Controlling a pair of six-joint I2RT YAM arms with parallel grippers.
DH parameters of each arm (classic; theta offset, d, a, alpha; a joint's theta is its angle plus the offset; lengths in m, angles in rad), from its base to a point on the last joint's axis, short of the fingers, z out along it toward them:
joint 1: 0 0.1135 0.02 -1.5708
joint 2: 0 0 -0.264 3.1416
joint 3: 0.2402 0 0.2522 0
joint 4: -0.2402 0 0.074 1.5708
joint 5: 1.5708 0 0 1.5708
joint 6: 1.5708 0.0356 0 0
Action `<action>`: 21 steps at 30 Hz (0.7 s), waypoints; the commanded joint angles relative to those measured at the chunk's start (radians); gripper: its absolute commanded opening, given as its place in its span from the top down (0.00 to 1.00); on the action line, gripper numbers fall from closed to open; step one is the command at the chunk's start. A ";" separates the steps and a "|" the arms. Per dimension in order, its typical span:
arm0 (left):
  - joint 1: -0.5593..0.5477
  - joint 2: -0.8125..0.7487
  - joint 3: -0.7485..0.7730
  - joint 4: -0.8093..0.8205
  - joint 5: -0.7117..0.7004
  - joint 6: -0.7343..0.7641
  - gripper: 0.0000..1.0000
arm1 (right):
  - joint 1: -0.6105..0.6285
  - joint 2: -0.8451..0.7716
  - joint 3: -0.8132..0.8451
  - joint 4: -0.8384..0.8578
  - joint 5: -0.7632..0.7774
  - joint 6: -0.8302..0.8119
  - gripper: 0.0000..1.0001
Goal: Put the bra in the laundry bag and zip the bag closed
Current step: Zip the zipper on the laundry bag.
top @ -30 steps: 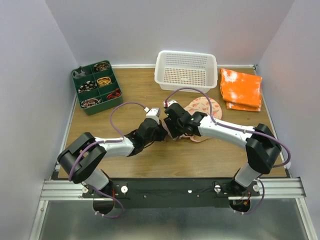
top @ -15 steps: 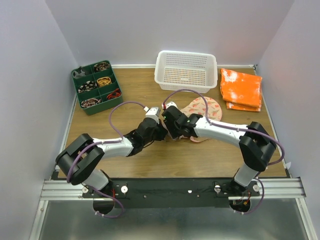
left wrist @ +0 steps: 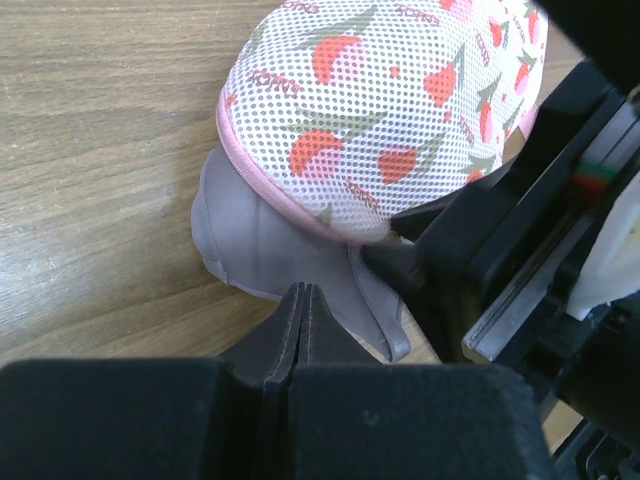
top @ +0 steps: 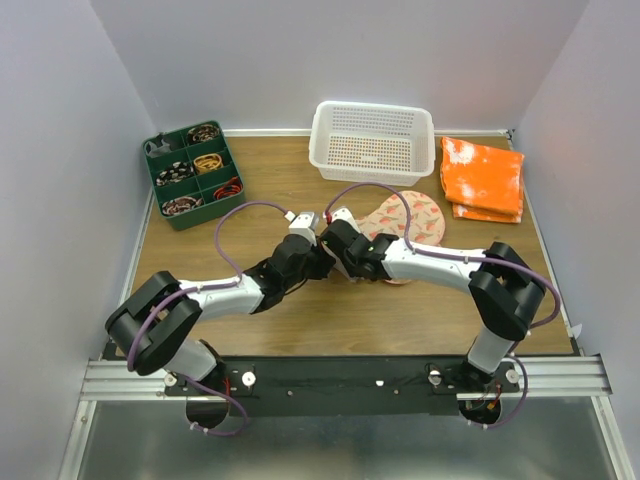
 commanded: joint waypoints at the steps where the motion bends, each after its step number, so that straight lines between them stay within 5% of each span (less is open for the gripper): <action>1: 0.006 -0.031 -0.022 -0.009 -0.010 0.003 0.98 | 0.007 -0.020 -0.014 0.046 0.063 0.024 0.83; 3: 0.006 -0.030 -0.022 -0.012 -0.008 0.005 0.98 | 0.008 -0.020 -0.008 0.045 0.065 0.030 0.99; 21: 0.006 0.111 0.021 0.058 -0.007 0.017 0.99 | 0.007 -0.120 0.015 0.043 -0.121 0.067 0.99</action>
